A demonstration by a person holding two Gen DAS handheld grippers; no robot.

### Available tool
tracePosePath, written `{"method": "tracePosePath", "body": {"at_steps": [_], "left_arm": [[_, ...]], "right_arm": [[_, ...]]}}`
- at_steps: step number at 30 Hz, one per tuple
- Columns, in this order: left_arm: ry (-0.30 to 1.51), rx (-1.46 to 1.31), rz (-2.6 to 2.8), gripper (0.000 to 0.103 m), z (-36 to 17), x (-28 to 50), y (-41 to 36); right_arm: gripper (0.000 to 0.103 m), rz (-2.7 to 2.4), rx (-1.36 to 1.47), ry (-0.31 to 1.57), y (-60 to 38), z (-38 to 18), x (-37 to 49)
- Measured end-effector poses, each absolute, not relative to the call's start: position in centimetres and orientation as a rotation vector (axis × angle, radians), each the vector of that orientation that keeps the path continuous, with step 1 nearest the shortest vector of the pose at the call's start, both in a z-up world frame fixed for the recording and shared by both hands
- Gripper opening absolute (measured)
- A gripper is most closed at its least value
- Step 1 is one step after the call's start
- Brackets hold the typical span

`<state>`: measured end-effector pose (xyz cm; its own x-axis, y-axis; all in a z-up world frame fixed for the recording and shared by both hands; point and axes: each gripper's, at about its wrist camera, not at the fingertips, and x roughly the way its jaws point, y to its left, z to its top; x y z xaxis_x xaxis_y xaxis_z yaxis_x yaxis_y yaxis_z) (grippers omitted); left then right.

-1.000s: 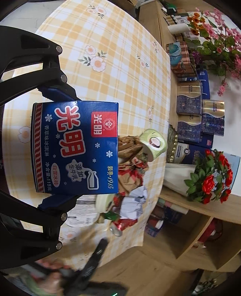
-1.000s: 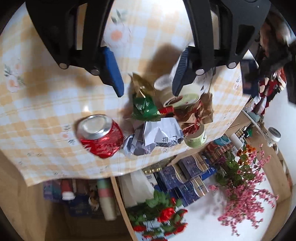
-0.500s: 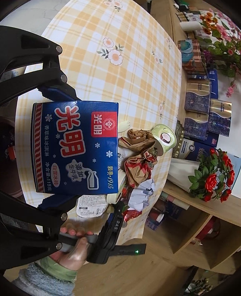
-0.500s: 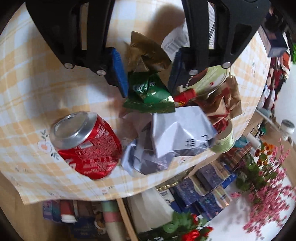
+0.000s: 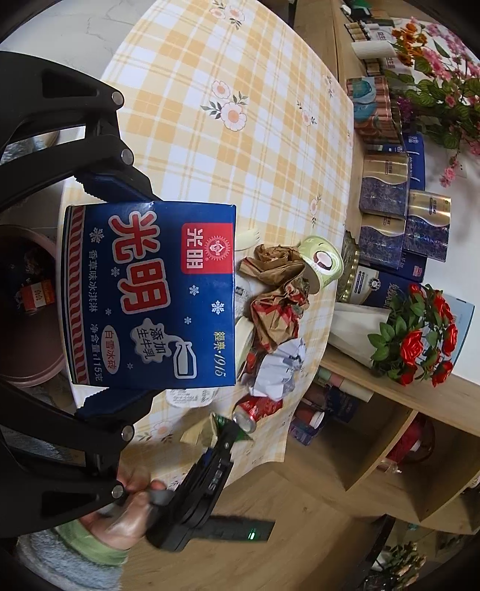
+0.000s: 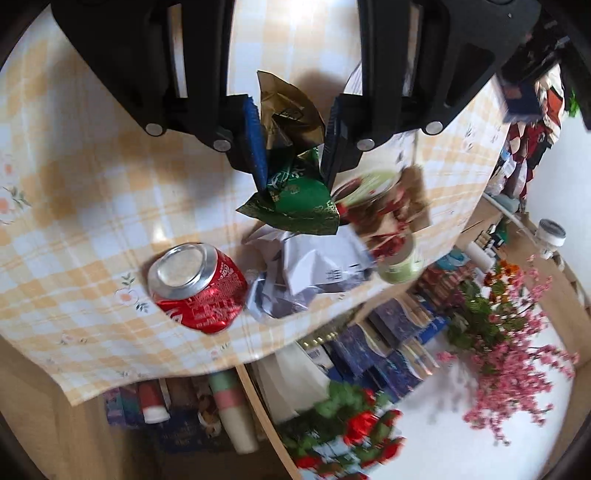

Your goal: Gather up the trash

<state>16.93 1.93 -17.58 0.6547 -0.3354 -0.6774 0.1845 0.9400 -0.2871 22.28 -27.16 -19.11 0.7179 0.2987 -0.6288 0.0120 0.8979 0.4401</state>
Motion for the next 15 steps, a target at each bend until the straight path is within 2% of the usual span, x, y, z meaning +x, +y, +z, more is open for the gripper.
{"method": "tracePosePath", "body": {"at_steps": [9,15], "left_arm": [[0.818,-0.15,-0.345,0.08,-17.0,12.4,0.7],[0.857,-0.073,-0.392,0.08,-18.5,9.3,-0.6]], "right_arm": [[0.031,0.238,0.419,0.696,-26.5,-17.3,12.2],[0.031,0.275,0.357,0.667,-25.5,-17.0,6.1]]}}
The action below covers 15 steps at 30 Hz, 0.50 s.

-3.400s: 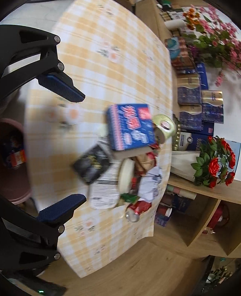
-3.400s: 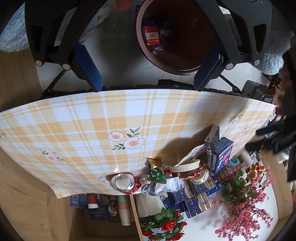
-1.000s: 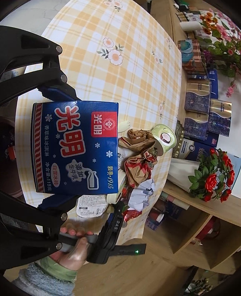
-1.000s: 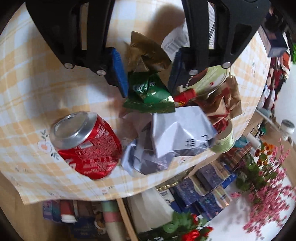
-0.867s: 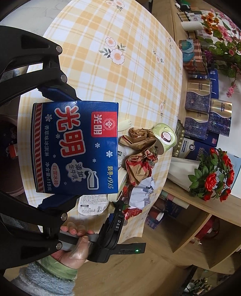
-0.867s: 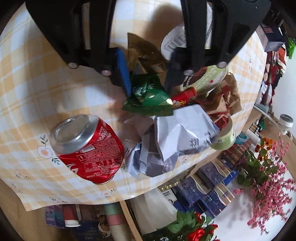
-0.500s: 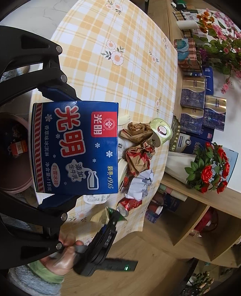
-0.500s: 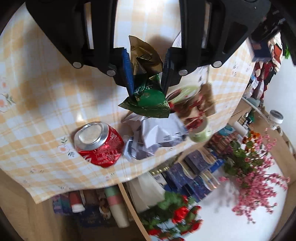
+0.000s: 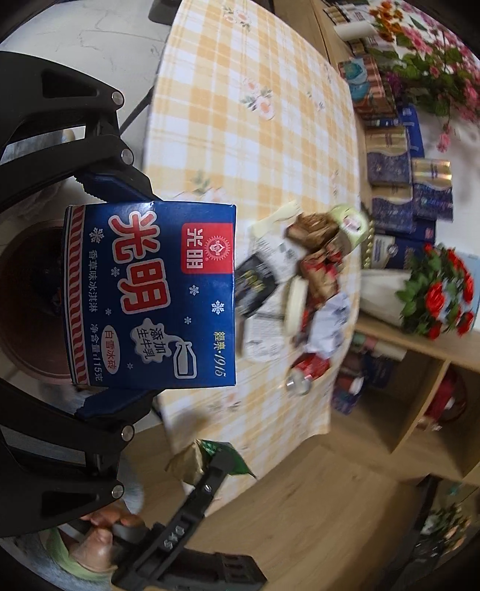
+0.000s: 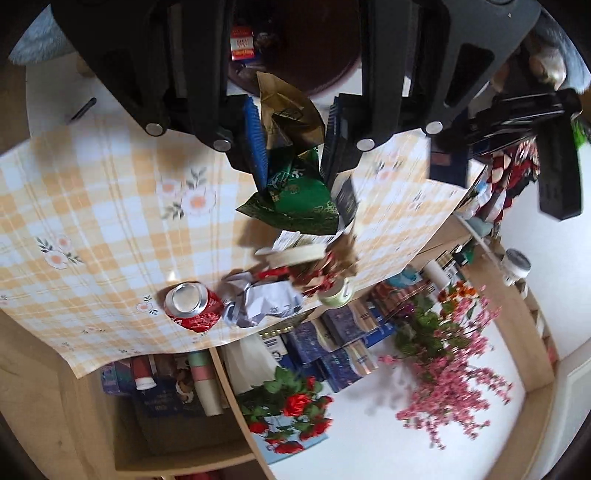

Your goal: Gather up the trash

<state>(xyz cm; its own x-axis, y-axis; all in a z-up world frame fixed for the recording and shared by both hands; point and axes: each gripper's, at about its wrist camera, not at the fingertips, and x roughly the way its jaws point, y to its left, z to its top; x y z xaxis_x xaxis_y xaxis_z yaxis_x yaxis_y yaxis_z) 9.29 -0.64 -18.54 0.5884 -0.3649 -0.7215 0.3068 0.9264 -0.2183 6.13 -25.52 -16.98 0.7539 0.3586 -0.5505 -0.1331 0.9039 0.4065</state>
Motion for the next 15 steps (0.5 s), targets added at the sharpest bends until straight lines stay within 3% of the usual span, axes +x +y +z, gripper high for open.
{"method": "tracePosePath", "body": {"at_steps": [15], "left_arm": [[1.083,0.038,-0.423,0.08,-28.2,6.5,-2.8]], "right_arm": [[0.031,0.256,0.327,0.772,-25.6,-21.3,1.9]]}}
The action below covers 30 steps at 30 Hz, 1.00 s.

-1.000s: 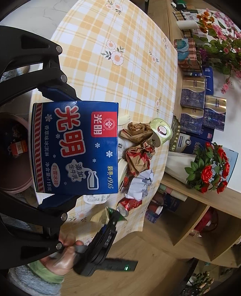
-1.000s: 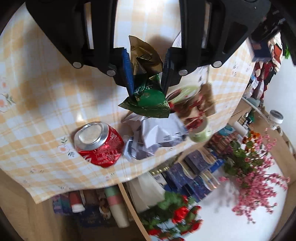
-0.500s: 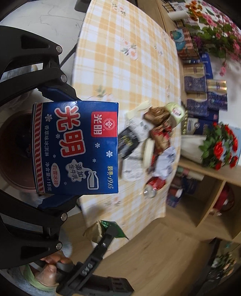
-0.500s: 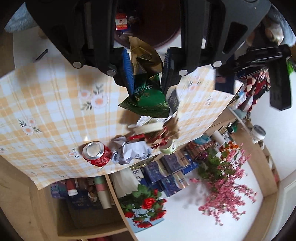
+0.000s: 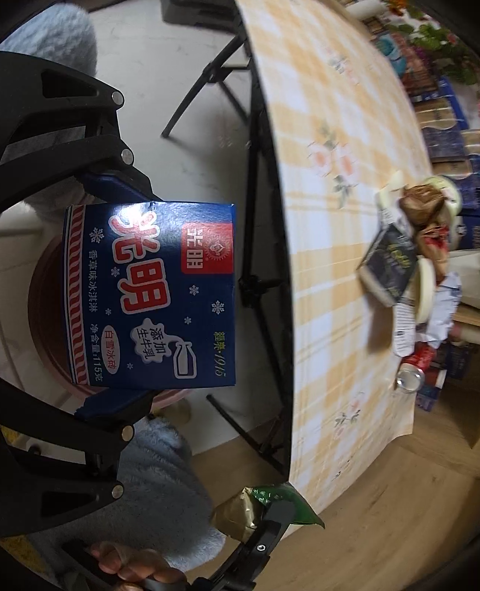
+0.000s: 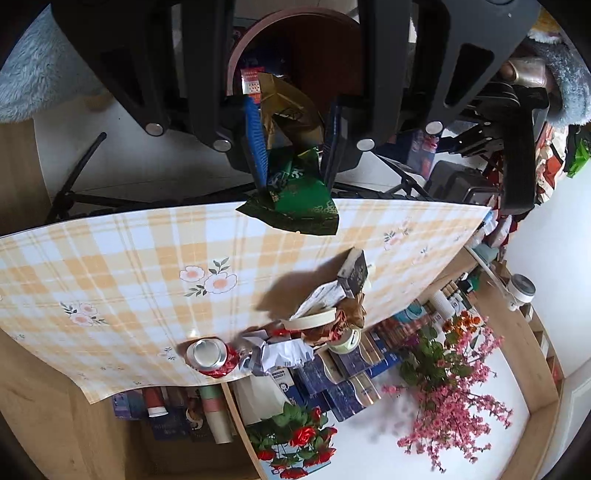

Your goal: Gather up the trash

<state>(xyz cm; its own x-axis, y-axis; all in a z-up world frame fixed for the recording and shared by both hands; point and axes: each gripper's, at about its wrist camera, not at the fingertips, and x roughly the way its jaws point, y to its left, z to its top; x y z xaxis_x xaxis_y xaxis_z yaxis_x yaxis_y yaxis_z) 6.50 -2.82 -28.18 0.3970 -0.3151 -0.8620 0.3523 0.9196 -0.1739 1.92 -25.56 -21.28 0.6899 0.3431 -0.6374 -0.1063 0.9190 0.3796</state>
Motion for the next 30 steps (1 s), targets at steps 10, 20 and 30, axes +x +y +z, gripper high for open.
{"method": "tracePosePath", "body": {"at_steps": [10,20,30], "left_arm": [[1.254,-0.011,-0.4,0.08,-32.3,8.1,-2.3],[1.251,0.0,-0.4,0.085,-32.0,8.3,-2.6],[1.185,-0.031,-0.373,0.088,-30.6,8.3,-1.7]], "right_arm": [[0.031,0.275,0.276,0.822,-24.1,-22.6,2.5],[0.031,0.274,0.267,0.833,-23.8,-22.8,2.5],[0.031,0.278,0.259,0.839,-23.7,-23.0,2.5]]}}
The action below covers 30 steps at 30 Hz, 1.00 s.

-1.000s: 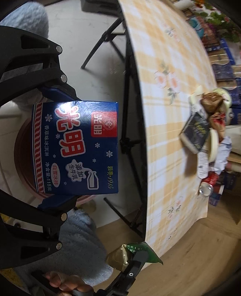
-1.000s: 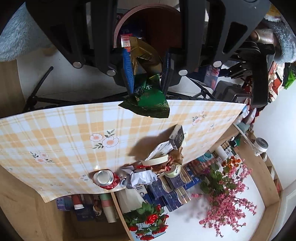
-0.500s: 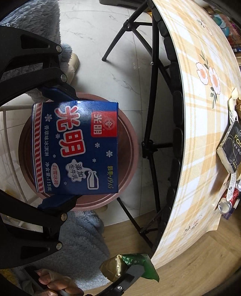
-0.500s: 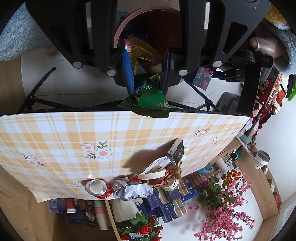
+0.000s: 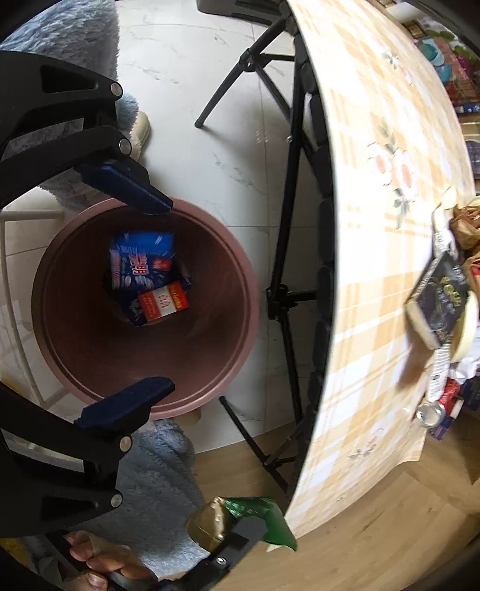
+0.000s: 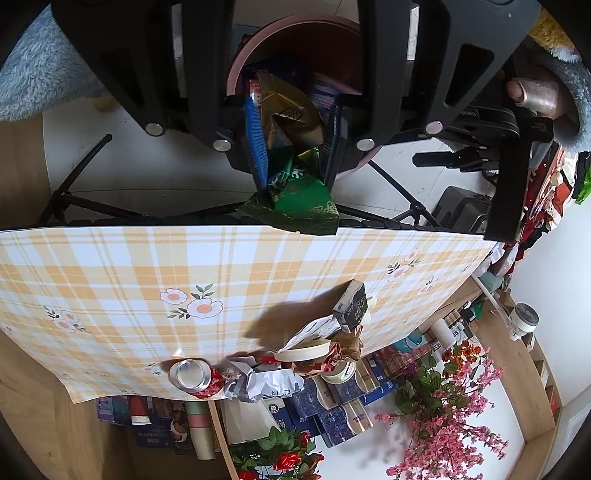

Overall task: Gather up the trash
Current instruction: 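Open the left gripper to drop the box while the right gripper releases the wrapper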

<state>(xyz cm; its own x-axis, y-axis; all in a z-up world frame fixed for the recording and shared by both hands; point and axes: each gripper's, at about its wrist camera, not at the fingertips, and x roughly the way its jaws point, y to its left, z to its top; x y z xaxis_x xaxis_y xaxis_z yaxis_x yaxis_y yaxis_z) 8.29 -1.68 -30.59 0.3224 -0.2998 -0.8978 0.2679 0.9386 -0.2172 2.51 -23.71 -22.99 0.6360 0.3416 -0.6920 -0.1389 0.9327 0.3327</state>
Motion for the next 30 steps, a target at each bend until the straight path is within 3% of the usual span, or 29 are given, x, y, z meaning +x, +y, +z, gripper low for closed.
{"method": "tracePosePath", "body": {"at_steps": [13,22,30], "left_arm": [[0.935,-0.118,-0.232,0.094,-24.9,8.0,2.1],[0.643,0.068,-0.109,0.097,-19.6,5.7,3.8],[0.629,0.096,-0.091,0.097,-19.9,4.6,4.1]], "right_arm": [[0.031,0.297,0.219,0.879,-22.6,-23.7,2.7],[0.031,0.347,0.129,0.948,-20.1,-25.1,2.9],[0.032,0.377,0.061,1.004,-18.3,-26.0,2.7]]}}
